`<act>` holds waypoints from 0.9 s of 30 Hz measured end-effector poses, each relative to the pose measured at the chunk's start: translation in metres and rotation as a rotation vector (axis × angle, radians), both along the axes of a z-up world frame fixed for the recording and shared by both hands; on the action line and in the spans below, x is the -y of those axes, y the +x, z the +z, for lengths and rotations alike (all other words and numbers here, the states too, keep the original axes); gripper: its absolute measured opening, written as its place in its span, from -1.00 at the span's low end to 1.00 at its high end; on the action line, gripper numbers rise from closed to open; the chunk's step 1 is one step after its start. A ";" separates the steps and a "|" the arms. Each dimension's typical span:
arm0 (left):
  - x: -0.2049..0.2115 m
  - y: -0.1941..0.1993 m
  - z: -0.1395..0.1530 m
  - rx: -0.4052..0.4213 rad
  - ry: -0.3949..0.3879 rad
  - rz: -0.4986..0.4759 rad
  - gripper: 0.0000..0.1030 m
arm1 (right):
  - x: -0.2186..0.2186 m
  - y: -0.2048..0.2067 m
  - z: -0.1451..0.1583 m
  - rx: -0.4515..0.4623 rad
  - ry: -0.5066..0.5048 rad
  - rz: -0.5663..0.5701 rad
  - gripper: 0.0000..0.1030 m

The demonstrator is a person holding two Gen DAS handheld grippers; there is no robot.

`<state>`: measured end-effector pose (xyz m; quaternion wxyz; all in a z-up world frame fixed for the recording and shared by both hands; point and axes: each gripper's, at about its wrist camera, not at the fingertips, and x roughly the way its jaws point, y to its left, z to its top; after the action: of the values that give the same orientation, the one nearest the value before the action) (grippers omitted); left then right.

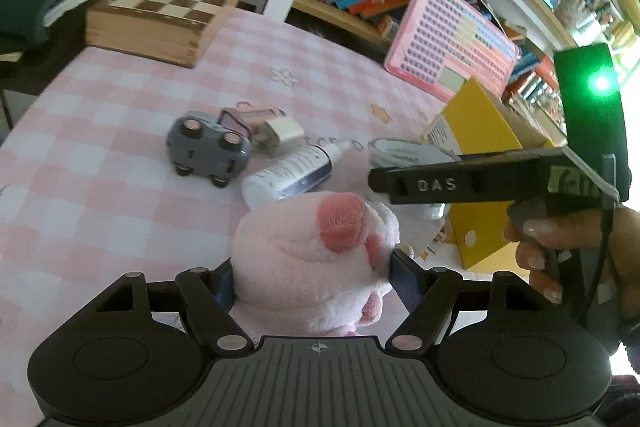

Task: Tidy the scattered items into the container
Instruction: 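Grasp the pink plush pig with the left tool while the right tool grasps the clear tape roll, then lift the pink pig and tape roll and carry both toward the yellow box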

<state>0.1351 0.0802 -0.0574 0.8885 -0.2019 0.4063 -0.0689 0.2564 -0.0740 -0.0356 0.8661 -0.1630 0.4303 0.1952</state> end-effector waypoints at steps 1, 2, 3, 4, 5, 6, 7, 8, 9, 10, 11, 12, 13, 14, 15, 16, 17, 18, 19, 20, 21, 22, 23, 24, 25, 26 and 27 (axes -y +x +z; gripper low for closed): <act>-0.002 -0.002 0.001 0.003 0.001 0.005 0.46 | 0.000 -0.002 0.003 0.011 0.005 -0.002 0.61; -0.004 -0.005 0.003 0.005 0.001 0.011 0.46 | 0.000 -0.005 0.006 0.020 0.011 -0.005 0.61; -0.006 -0.007 0.004 0.007 0.002 0.017 0.46 | 0.001 -0.007 0.010 0.026 0.020 -0.011 0.61; -0.008 -0.010 0.005 0.008 0.002 0.023 0.46 | 0.002 -0.010 0.013 0.029 0.031 -0.018 0.61; -0.010 -0.012 0.006 0.010 0.002 0.028 0.46 | 0.002 -0.014 0.016 0.030 0.043 -0.023 0.61; -0.013 -0.015 0.007 0.013 0.001 0.033 0.46 | 0.003 -0.018 0.019 0.032 0.053 -0.025 0.61; -0.015 -0.018 0.009 0.017 0.000 0.036 0.46 | 0.003 -0.022 0.022 0.036 0.062 -0.027 0.61; -0.017 -0.021 0.011 0.021 0.001 0.038 0.46 | 0.003 -0.027 0.024 0.039 0.071 -0.028 0.61; -0.018 -0.025 0.013 0.025 0.003 0.039 0.46 | 0.003 -0.033 0.027 0.043 0.084 -0.029 0.61; -0.019 -0.028 0.015 0.029 0.006 0.040 0.46 | 0.004 -0.039 0.030 0.050 0.100 -0.030 0.61; -0.020 -0.032 0.018 0.032 0.010 0.041 0.46 | 0.006 -0.045 0.033 0.056 0.118 -0.031 0.61; -0.020 -0.036 0.020 0.034 0.014 0.041 0.46 | 0.008 -0.051 0.036 0.063 0.136 -0.033 0.61; -0.021 -0.040 0.021 0.037 0.016 0.043 0.46 | 0.010 -0.058 0.039 0.070 0.151 -0.036 0.61; -0.022 -0.044 0.023 0.041 0.018 0.046 0.46 | 0.011 -0.065 0.042 0.078 0.161 -0.039 0.61; -0.023 -0.048 0.025 0.044 0.019 0.051 0.46 | 0.013 -0.072 0.045 0.086 0.168 -0.041 0.61; -0.024 -0.052 0.027 0.048 0.020 0.055 0.46 | 0.014 -0.079 0.048 0.094 0.175 -0.043 0.61; -0.025 -0.057 0.029 0.052 0.022 0.061 0.46 | 0.016 -0.085 0.050 0.101 0.181 -0.046 0.61; -0.026 -0.061 0.031 0.057 0.024 0.067 0.46 | 0.018 -0.093 0.052 0.108 0.189 -0.051 0.61; -0.027 -0.066 0.033 0.061 0.027 0.073 0.46 | 0.020 -0.100 0.054 0.112 0.196 -0.055 0.61; -0.028 -0.070 0.035 0.065 0.030 0.078 0.46 | 0.021 -0.106 0.056 0.116 0.203 -0.057 0.61; -0.028 -0.074 0.037 0.068 0.034 0.083 0.46 | 0.022 -0.114 0.058 0.121 0.208 -0.056 0.61; -0.028 -0.078 0.039 0.071 0.039 0.089 0.46 | 0.023 -0.122 0.059 0.127 0.211 -0.055 0.61; -0.029 -0.083 0.041 0.075 0.043 0.094 0.46 | 0.023 -0.129 0.060 0.134 0.212 -0.052 0.61; -0.029 -0.087 0.042 0.080 0.046 0.098 0.46 | 0.024 -0.136 0.060 0.139 0.213 -0.048 0.61; -0.028 -0.091 0.044 0.085 0.049 0.101 0.46 | 0.024 -0.142 0.060 0.143 0.214 -0.045 0.61; -0.028 -0.095 0.046 0.090 0.051 0.103 0.46 | 0.025 -0.149 0.061 0.147 0.216 -0.043 0.61; -0.028 -0.098 0.048 0.094 0.053 0.105 0.46 | 0.026 -0.156 0.061 0.149 0.219 -0.042 0.61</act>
<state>0.0373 0.1082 -0.0094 0.9140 -0.1956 0.3549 -0.0209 0.1008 -0.1002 0.0250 0.9122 -0.0723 0.3444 0.2101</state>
